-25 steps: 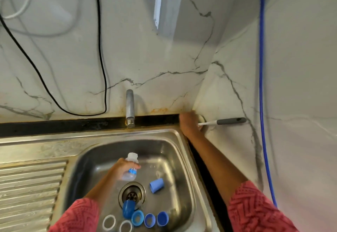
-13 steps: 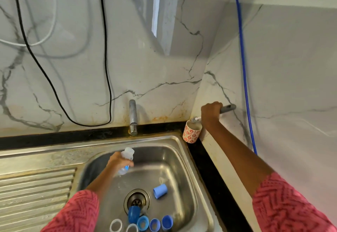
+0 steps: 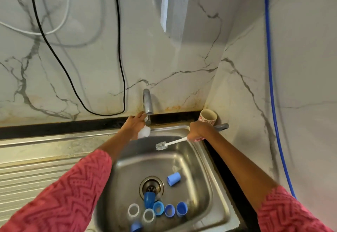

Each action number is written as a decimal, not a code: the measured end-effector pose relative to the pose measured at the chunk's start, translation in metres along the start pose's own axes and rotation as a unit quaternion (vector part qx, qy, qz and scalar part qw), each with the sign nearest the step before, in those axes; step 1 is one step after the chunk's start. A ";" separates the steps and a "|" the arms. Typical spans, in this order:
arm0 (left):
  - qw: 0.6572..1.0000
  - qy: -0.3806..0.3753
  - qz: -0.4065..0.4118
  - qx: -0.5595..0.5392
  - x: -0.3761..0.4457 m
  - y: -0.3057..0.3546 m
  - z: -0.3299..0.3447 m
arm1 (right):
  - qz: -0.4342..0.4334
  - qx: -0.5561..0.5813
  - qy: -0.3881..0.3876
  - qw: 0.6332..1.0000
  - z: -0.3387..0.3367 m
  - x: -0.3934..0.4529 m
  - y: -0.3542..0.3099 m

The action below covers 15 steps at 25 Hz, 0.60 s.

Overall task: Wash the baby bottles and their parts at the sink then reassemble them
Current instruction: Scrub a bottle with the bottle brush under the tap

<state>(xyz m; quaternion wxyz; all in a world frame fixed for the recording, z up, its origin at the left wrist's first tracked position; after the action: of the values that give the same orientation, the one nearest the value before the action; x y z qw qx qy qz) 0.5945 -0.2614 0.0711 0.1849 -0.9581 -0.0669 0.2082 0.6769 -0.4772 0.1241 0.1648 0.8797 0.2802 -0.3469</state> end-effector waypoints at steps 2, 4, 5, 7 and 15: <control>0.997 -0.032 0.027 0.071 0.013 0.001 -0.014 | -0.002 0.019 -0.005 1.000 0.008 0.011 0.000; 0.995 -0.060 0.015 0.074 0.023 0.000 -0.018 | 0.008 0.024 -0.004 1.000 0.014 0.021 -0.002; 0.996 -0.063 0.007 0.069 0.027 0.000 -0.019 | 0.011 0.026 -0.006 1.000 0.017 0.026 -0.004; 0.996 -0.047 -0.002 0.081 0.028 0.000 -0.018 | 0.008 0.028 -0.014 0.999 0.020 0.037 -0.015; 0.980 -0.043 -0.024 0.194 0.028 0.004 -0.004 | 0.001 -0.029 -0.008 1.000 0.021 0.045 -0.068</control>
<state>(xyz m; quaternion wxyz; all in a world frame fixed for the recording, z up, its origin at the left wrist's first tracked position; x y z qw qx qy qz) 0.6221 -0.2602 0.0625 0.3688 -0.8924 -0.0558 0.2538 0.6516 -0.4164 0.0706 0.1926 0.8723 0.2879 -0.3451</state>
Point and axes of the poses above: each hand's wrist, its own x-axis towards the middle knuckle, its own z-axis out of the palm, y = z × x, the point moved 4 cm from there along x, towards the middle knuckle, and after that the axes turned 15 degrees about -y, right-handed, at the moved point
